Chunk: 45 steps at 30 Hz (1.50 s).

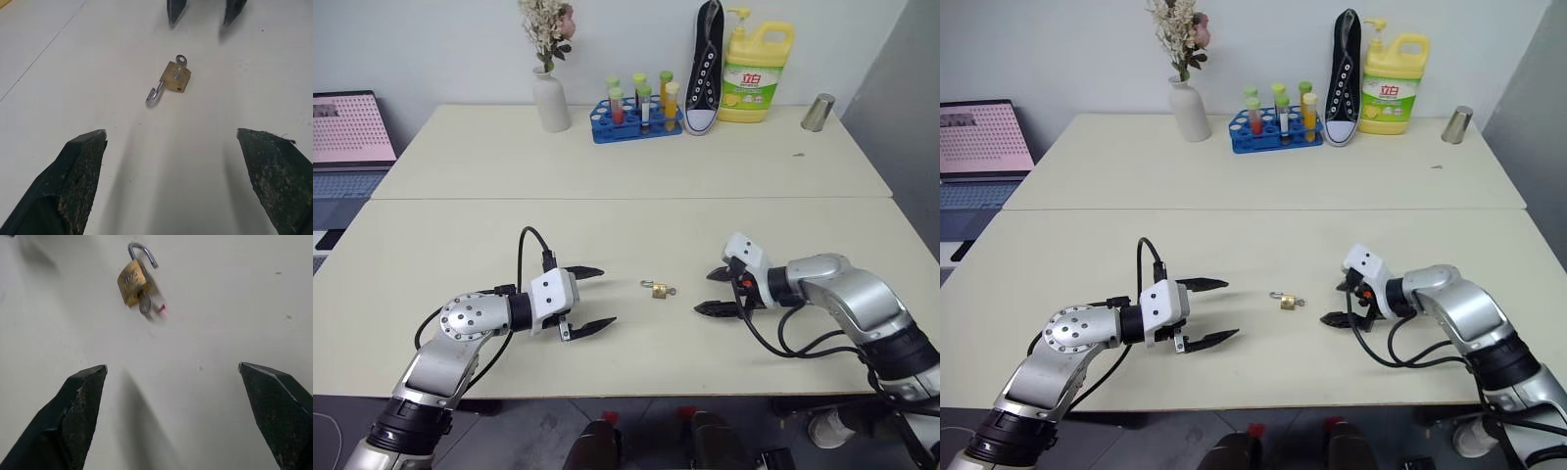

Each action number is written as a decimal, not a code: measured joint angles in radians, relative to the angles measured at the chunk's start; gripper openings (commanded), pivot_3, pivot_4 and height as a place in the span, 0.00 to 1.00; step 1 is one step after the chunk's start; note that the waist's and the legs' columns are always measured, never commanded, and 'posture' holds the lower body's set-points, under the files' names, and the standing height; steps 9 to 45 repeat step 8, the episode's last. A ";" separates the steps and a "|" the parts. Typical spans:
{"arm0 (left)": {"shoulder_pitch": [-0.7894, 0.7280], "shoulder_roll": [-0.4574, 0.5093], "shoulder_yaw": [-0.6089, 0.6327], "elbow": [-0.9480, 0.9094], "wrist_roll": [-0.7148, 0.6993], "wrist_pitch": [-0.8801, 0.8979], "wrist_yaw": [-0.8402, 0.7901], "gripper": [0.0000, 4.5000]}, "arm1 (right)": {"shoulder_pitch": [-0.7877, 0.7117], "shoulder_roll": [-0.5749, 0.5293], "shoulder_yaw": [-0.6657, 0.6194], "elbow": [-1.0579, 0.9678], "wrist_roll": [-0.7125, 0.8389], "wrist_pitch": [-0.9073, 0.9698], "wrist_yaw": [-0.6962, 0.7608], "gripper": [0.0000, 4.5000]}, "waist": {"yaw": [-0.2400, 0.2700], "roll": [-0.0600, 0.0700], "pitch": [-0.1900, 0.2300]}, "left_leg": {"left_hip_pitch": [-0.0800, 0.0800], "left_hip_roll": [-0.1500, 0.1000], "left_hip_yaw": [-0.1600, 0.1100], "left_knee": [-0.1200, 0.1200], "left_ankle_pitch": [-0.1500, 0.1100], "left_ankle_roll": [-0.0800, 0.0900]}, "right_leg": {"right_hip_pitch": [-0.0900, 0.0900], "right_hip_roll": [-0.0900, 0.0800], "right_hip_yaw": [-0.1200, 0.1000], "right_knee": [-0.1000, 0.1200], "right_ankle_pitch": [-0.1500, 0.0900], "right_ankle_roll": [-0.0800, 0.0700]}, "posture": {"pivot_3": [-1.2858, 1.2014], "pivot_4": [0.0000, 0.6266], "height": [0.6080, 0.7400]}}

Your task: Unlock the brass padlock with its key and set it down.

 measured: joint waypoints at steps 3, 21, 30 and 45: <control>-0.006 0.018 0.002 -0.024 0.000 0.002 -0.012 1.00 | 0.069 -0.051 -0.084 -0.121 0.018 -0.039 0.017 1.00 | 0.001 0.000 0.000 | 0.000 0.001 -0.001 0.000 0.000 0.000 | 0.000 0.001 -0.001 0.000 0.000 0.000 | 0.52 0.24 1.00; -0.025 0.027 0.004 -0.026 -0.018 0.025 -0.044 1.00 | 0.155 -0.096 -0.177 -0.236 0.057 -0.065 0.041 1.00 | 0.006 -0.001 0.000 | 0.000 0.001 -0.001 0.000 0.000 0.000 | 0.001 0.000 -0.001 0.000 0.000 0.000 | 0.52 0.24 1.00; -0.025 0.027 0.004 -0.026 -0.018 0.025 -0.044 1.00 | 0.155 -0.096 -0.177 -0.236 0.057 -0.065 0.041 1.00 | 0.006 -0.001 0.000 | 0.000 0.001 -0.001 0.000 0.000 0.000 | 0.001 0.000 -0.001 0.000 0.000 0.000 | 0.52 0.24 1.00; -0.025 0.027 0.004 -0.026 -0.018 0.025 -0.044 1.00 | 0.155 -0.096 -0.177 -0.236 0.057 -0.065 0.041 1.00 | 0.006 -0.001 0.000 | 0.000 0.001 -0.001 0.000 0.000 0.000 | 0.001 0.000 -0.001 0.000 0.000 0.000 | 0.52 0.24 1.00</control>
